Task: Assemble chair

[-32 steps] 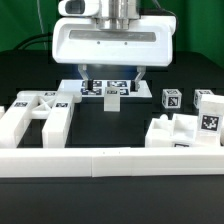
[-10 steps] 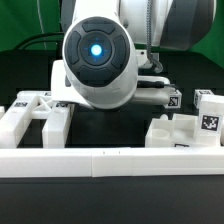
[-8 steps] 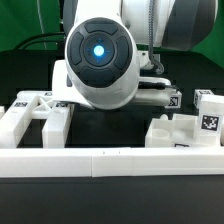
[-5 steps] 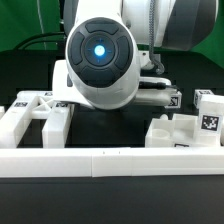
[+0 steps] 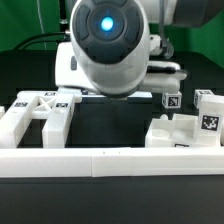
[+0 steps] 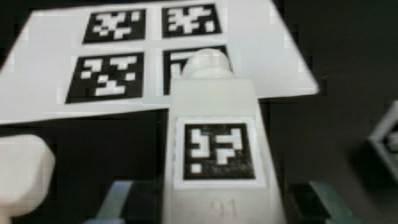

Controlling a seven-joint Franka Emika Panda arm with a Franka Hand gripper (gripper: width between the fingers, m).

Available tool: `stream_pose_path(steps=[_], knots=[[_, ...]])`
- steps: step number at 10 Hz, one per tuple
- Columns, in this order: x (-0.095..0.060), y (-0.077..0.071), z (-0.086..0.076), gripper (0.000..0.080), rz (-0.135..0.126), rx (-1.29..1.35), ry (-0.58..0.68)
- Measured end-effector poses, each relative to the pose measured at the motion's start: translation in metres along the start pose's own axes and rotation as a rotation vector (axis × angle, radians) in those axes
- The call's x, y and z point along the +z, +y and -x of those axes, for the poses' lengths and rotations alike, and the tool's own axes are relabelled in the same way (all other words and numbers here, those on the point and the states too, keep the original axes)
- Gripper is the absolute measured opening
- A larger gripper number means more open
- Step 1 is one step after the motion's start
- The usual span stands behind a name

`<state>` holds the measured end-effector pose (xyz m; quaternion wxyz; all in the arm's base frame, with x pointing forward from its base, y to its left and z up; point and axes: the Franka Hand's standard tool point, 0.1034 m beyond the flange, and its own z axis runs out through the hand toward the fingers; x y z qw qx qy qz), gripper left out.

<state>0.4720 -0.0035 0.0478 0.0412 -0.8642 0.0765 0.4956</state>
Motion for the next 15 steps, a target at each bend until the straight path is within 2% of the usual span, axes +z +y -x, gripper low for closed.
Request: stream_pose_path(steps=[1, 2, 5, 6, 8, 9, 10, 12, 14, 15], knots=[[-0.011, -0.005, 0.006, 0.0285, 0.001, 0.002, 0.011], [-0.007, -0.002, 0.002, 0.0285, 0.0, 0.004, 0.02], [-0.009, -0.002, -0.002, 0.0285, -0.002, 0.005, 0.045], [-0.023, -0.007, -0.009, 0.0285, -0.008, 0.0, 0.144], [-0.05, -0.016, 0.01, 0.0285, -0.039, 0.01, 0.249], [-0.065, -0.016, 0.007, 0.0285, -0.02, 0.005, 0.325], [-0.072, -0.018, 0.0, 0.0285, -0.022, 0.001, 0.424], [-0.075, -0.02, 0.001, 0.0285, -0.032, -0.002, 0.575], [-0.1, -0.025, 0.006, 0.0285, -0.043, -0.018, 0.694], [-0.117, -0.031, 0.005, 0.0285, -0.048, -0.028, 0.802]])
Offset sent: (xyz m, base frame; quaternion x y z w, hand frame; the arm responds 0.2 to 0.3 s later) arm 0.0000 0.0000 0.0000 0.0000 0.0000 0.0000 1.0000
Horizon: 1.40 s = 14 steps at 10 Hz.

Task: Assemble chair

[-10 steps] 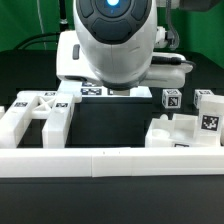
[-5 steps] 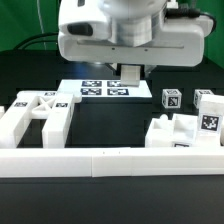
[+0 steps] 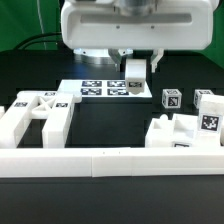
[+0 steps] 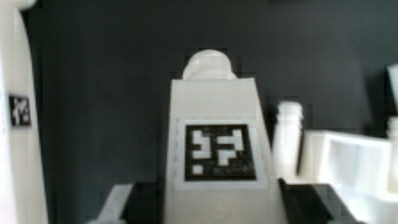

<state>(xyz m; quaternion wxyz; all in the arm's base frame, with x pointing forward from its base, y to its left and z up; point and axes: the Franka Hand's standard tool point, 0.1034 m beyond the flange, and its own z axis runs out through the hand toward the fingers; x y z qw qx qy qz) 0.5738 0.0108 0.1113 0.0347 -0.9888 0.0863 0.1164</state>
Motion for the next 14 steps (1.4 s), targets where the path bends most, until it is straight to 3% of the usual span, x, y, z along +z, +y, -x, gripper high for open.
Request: stream_pose_path(steps=[2, 6, 7, 9, 12, 14], knots=[[0.001, 0.0, -0.003, 0.0285, -0.001, -0.002, 0.126], [-0.02, -0.014, -0.03, 0.0285, -0.003, -0.03, 0.442], [-0.018, -0.018, -0.029, 0.0285, 0.001, -0.039, 0.509], [-0.015, -0.016, -0.028, 0.0285, 0.003, -0.038, 0.502], [-0.012, -0.027, -0.047, 0.0285, 0.016, -0.069, 0.526], [-0.011, -0.027, -0.05, 0.0285, 0.027, -0.089, 0.561]])
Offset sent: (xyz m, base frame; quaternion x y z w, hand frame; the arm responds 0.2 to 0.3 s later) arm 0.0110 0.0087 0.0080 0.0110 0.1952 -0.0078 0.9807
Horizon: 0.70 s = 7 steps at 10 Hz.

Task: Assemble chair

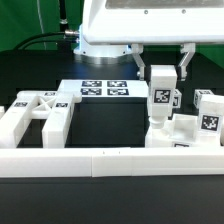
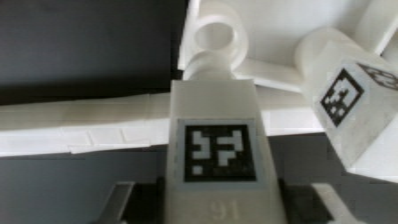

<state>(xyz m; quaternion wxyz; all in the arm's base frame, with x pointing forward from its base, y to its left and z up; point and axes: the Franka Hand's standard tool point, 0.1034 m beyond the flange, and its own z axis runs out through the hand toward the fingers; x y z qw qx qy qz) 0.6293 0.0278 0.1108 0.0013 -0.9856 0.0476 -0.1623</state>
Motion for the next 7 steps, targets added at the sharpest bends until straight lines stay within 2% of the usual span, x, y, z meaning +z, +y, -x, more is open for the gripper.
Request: stream_pose_path(steps=[2, 3, 4, 7], knots=[[0.0, 0.0, -0.003, 0.0285, 0.002, -0.001, 0.038], [0.002, -0.001, 0.003, 0.0285, 0.009, -0.011, 0.111], [0.005, -0.003, 0.012, 0.0285, 0.009, -0.015, 0.085], [0.008, -0.006, 0.016, 0.0285, 0.007, -0.02, 0.086]])
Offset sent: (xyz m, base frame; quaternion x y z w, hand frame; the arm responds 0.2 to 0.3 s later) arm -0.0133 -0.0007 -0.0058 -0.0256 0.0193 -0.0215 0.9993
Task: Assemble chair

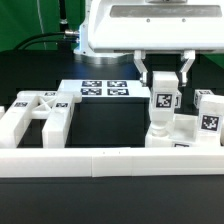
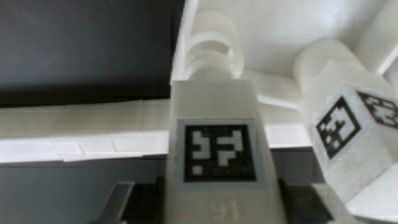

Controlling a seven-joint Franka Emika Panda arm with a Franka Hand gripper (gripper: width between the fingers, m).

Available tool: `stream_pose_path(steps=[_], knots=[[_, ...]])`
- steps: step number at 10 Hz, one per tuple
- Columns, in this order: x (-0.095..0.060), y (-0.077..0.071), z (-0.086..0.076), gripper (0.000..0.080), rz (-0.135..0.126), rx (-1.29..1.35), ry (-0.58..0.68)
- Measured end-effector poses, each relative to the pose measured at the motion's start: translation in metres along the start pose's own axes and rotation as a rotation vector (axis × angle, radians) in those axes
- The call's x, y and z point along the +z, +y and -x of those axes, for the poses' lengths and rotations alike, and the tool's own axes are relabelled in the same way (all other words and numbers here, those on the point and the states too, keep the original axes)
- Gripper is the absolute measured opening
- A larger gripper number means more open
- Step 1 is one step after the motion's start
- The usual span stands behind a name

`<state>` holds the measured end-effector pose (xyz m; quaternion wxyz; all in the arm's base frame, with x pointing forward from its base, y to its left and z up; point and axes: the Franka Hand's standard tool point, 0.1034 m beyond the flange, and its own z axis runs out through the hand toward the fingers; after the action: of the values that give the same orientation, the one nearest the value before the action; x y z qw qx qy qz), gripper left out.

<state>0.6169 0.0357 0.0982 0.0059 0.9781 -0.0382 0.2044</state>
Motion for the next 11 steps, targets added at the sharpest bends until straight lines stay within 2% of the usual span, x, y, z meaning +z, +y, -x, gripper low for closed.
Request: stream_pose_path(steps=[7, 11], knots=[[0.011, 0.0, 0.009, 0.0286, 0.007, -0.007, -0.014], [0.016, 0.002, 0.007, 0.0286, 0.015, -0.024, 0.046]])
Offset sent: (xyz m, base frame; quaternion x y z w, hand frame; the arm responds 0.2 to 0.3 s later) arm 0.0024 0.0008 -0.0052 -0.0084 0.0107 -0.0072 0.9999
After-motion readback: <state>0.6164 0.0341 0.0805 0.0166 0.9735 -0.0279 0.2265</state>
